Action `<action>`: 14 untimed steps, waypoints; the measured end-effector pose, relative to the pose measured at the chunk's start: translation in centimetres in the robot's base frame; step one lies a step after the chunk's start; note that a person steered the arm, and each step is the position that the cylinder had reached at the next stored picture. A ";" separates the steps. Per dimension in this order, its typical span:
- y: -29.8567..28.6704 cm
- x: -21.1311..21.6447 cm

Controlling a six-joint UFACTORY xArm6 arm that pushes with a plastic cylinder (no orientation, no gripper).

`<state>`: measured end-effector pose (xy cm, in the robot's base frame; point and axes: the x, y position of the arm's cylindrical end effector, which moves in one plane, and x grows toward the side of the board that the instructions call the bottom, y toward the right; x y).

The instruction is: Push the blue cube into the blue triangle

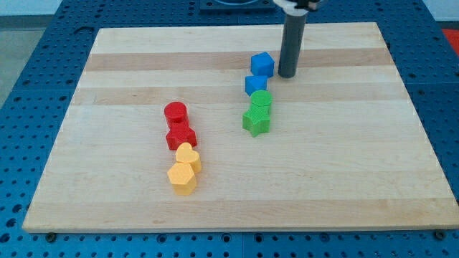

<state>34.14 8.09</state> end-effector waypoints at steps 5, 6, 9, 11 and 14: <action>0.0 -3.7; 0.0 -2.7; 1.5 -1.3; 0.9 -3.9; -0.3 -1.8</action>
<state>32.32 7.80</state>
